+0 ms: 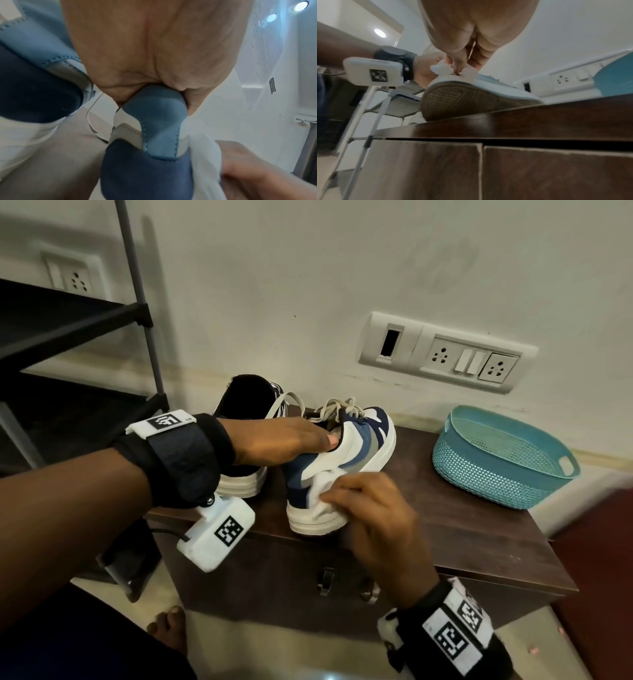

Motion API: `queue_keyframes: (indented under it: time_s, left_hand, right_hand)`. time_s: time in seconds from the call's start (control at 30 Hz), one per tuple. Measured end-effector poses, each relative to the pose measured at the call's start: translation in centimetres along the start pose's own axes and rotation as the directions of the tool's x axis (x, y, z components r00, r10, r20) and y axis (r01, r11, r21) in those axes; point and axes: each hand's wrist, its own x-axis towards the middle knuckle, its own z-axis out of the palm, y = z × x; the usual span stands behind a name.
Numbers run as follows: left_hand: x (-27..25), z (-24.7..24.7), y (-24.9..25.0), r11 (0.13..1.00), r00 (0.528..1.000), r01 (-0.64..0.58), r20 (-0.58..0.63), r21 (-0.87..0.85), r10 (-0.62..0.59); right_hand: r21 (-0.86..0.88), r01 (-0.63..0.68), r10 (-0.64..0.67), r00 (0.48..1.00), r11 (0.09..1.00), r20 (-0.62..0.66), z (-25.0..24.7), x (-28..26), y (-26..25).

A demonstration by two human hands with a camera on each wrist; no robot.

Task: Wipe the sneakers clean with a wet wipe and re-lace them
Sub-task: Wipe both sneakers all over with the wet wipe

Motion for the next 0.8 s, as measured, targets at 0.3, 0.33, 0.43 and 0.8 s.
queue_keyframes:
  time_s: [0.3, 0.33, 0.43, 0.8]
  left_hand:
    - [0.2, 0.0, 0.2, 1.000, 1.000, -0.013, 0.009, 0.004, 0.013]
    - [0.3, 0.0, 0.1, 1.000, 1.000, -0.008, 0.010, 0.031, 0.007]
    - [0.5, 0.0, 0.0, 0.996, 1.000, -0.005, -0.002, 0.085, 0.005]
    - [0.6, -0.2, -0.4, 0.999, 0.999, -0.007, 0.032, 0.041, 0.006]
  right_hand:
    - [0.036, 0.045, -0.047, 0.997, 0.998, 0.060, -0.2, -0.7, 0.5]
    - [0.048, -0.050, 0.051, 0.999, 0.998, -0.008, -0.3, -0.7, 1.7]
    - [0.060, -0.277, 0.283, 0.949, 0.959, -0.142, -0.5, -0.6, 2.5]
    - [0.068, -0.334, 0.341, 0.917, 0.940, -0.205, 0.1, -1.3, 1.5]
